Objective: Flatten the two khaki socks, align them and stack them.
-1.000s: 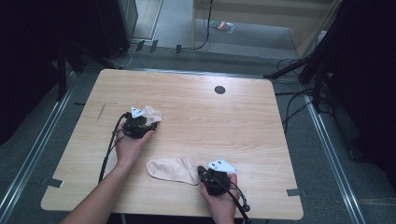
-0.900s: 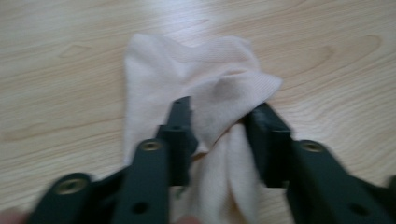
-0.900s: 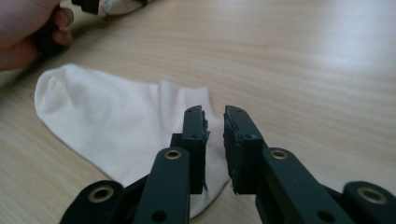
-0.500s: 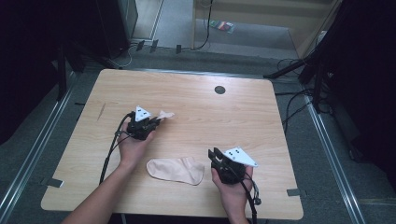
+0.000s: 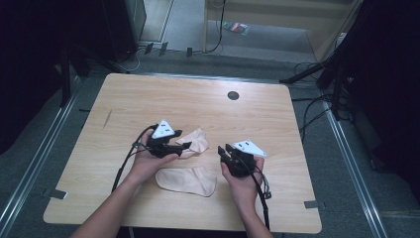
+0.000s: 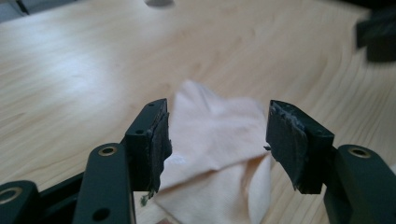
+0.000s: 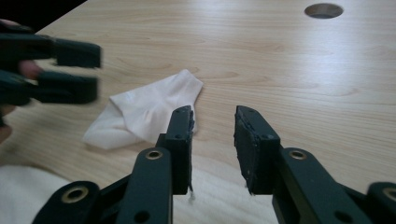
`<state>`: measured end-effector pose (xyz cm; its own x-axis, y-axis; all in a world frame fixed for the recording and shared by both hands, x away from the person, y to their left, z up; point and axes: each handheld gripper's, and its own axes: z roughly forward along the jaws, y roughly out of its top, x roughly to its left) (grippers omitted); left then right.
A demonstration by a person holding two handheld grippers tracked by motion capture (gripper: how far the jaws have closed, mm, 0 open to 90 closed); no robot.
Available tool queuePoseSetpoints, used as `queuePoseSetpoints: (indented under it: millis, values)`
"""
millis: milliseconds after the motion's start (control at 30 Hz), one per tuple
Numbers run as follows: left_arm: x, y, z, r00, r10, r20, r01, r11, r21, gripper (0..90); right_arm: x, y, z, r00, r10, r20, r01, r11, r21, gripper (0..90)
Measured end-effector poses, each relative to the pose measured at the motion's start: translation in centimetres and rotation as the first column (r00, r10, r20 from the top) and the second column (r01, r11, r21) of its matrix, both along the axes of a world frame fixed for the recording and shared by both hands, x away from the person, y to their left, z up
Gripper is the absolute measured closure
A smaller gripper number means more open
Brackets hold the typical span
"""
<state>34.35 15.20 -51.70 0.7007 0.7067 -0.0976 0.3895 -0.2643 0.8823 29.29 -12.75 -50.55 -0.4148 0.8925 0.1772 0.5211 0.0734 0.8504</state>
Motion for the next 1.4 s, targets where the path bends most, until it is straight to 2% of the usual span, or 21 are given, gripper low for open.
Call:
queuePoseSetpoints:
  millis: [33, 100, 133, 167, 200, 267, 300, 333, 467, 500, 567, 667, 733, 767, 800, 833, 933, 1067, 1167, 1300, 1400]
  values:
    - [0.0, 0.8, 0.2, 0.9996, 0.028, -0.004, -0.028, 0.9980, -0.057, 39.3, 0.6, 0.2, -0.1, 0.9999, 0.002, -0.016, -0.002, 1.000, 0.008, 66.1]
    - [0.1, 2.3, 0.3, 0.9947, 0.102, -0.011, -0.102, 0.9900, -0.097, 39.6, 1.8, 0.8, -0.4, 0.9982, 0.021, -0.057, -0.019, 1.000, 0.025, 64.3]
    - [0.1, 2.3, 0.3, 0.9947, 0.102, -0.011, -0.102, 0.9900, -0.097, 40.1, 1.8, 0.8, -0.4, 0.9982, 0.021, -0.057, -0.019, 1.000, 0.025, 64.3]
    - [0.0, 3.1, -0.1, 0.9863, 0.163, -0.025, -0.165, 0.9815, -0.098, 40.8, 3.1, 1.9, -0.8, 0.9959, 0.037, -0.082, -0.035, 0.999, 0.026, 62.0]
    - [0.0, 3.4, -0.4, 0.9822, 0.185, -0.034, -0.187, 0.9774, -0.098, 41.1, 3.5, 2.3, -0.9, 0.9952, 0.042, -0.089, -0.041, 0.999, 0.015, 61.3]
    - [-0.1, 3.8, -0.9, 0.9784, 0.201, -0.051, -0.205, 0.9742, -0.095, 41.3, 4.7, 3.2, -1.3, 0.9928, 0.054, -0.107, -0.054, 0.999, -0.002, 60.3]
    - [-0.1, 3.8, -0.9, 0.9784, 0.201, -0.051, -0.205, 0.9742, -0.095, 41.5, 4.7, 3.2, -1.3, 0.9928, 0.054, -0.107, -0.054, 0.999, -0.002, 60.3]
    - [-0.2, 4.0, -1.6, 0.9741, 0.215, -0.069, -0.221, 0.9716, -0.086, 41.7, 5.7, 4.1, -1.8, 0.9891, 0.057, -0.136, -0.059, 0.998, -0.010, 60.4]
    - [-0.2, 4.1, -2.3, 0.9700, 0.224, -0.093, -0.232, 0.9688, -0.086, 42.1, 6.5, 5.5, -2.5, 0.9841, 0.073, -0.162, -0.080, 0.996, -0.035, 57.1]
    - [-0.2, 4.2, -2.4, 0.9703, 0.220, -0.100, -0.229, 0.9701, -0.081, 42.2, 6.7, 6.0, -2.7, 0.9831, 0.071, -0.169, -0.084, 0.994, -0.068, 56.1]
    - [-0.1, 4.1, -2.6, 0.9706, 0.215, -0.108, -0.224, 0.9718, -0.075, 42.2, 6.9, 6.5, -3.1, 0.9826, 0.067, -0.173, -0.086, 0.991, -0.104, 56.7]
    - [-0.2, 3.8, -2.7, 0.9722, 0.205, -0.113, -0.214, 0.9742, -0.073, 42.2, 7.0, 6.9, -3.6, 0.9828, 0.056, -0.176, -0.084, 0.984, -0.158, 62.5]
    - [-0.2, 3.7, -2.8, 0.9721, 0.202, -0.118, -0.212, 0.9745, -0.074, 42.2, 6.8, 7.1, -3.7, 0.9881, 0.046, -0.147, -0.076, 0.975, -0.208, 73.4]
    - [-0.2, 3.7, -2.8, 0.9721, 0.202, -0.118, -0.212, 0.9745, -0.074, 42.2, 6.8, 7.1, -3.7, 0.9875, 0.051, -0.149, -0.082, 0.974, -0.212, 80.8]
    - [-0.1, 3.6, -2.9, 0.9712, 0.203, -0.124, -0.214, 0.9740, -0.075, 42.2, 6.8, 7.1, -3.7, 0.9875, 0.051, -0.149, -0.082, 0.974, -0.212, 80.8]
    - [-0.1, 3.6, -3.0, 0.9706, 0.200, -0.133, -0.211, 0.9748, -0.072, 42.0, 6.8, 7.1, -3.5, 0.9879, 0.053, -0.146, -0.086, 0.970, -0.226, 86.9]
    - [0.0, 3.7, -3.0, 0.9696, 0.195, -0.147, -0.208, 0.9749, -0.078, 41.0, 6.8, 6.9, -2.6, 0.9890, 0.078, -0.126, -0.103, 0.974, -0.201, 87.6]
    - [0.3, 3.6, -3.2, 0.9688, 0.179, -0.171, -0.195, 0.9772, -0.083, 39.0, 6.7, 7.0, -0.4, 0.9891, 0.125, -0.077, -0.137, 0.975, -0.176, 87.8]
    - [0.5, 3.2, -3.3, 0.9703, 0.149, -0.191, -0.162, 0.9854, -0.053, 37.0, 6.4, 7.4, 1.4, 0.9854, 0.162, -0.053, -0.168, 0.973, -0.161, 87.8]
    - [0.8, 2.5, -3.2, 0.9729, 0.097, -0.210, -0.101, 0.9949, -0.009, 33.2, 6.1, 8.0, 3.2, 0.9774, 0.211, -0.019, -0.211, 0.964, -0.159, 87.8]
    - [1.1, 2.2, -3.3, 0.9712, 0.110, -0.211, -0.109, 0.9939, 0.016, 31.3, 5.9, 8.2, 4.0, 0.9731, 0.230, -0.004, -0.228, 0.963, -0.146, 87.8]
